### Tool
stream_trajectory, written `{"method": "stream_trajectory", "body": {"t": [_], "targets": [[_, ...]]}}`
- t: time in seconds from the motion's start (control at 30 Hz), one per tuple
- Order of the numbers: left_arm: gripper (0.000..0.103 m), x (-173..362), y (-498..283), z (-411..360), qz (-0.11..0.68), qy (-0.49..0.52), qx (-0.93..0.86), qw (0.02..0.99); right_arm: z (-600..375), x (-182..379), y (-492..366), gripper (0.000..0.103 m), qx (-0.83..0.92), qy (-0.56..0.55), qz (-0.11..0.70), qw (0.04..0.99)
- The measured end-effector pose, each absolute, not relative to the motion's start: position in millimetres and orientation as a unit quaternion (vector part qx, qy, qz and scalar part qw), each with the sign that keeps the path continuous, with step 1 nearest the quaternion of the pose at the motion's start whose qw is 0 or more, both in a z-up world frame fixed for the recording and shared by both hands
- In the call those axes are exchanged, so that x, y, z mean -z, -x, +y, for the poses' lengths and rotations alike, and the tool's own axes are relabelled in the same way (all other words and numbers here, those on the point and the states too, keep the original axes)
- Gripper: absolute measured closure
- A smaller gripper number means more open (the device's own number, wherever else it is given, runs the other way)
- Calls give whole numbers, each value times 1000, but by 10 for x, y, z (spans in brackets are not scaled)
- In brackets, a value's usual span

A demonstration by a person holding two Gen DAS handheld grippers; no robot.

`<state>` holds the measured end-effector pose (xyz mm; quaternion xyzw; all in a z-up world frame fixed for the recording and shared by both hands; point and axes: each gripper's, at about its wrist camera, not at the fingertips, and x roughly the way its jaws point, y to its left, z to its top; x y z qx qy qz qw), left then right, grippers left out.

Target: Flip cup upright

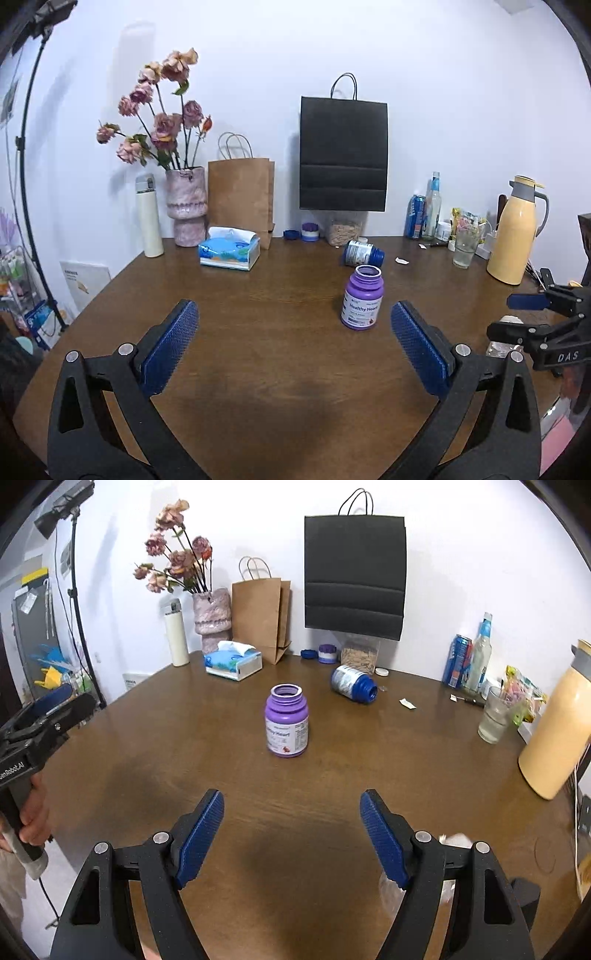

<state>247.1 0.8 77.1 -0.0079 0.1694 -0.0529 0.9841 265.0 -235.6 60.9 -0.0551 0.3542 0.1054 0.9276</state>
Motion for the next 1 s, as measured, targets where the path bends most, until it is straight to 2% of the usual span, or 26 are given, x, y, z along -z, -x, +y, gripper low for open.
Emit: {"method": "stream_trajectory", "body": {"t": [0.5, 0.9, 1.0], "targets": [[0, -860, -1622, 20, 121, 8, 29, 992, -2299, -799, -1941, 22, -112, 39, 283, 952], [0, -327, -487, 158, 103, 2, 1, 995, -1954, -476, -743, 22, -107, 81, 207, 969], [0, -246, -312, 138, 94, -19, -2, 995, -1940, -349, -479, 22, -124, 53, 204, 970]]}}
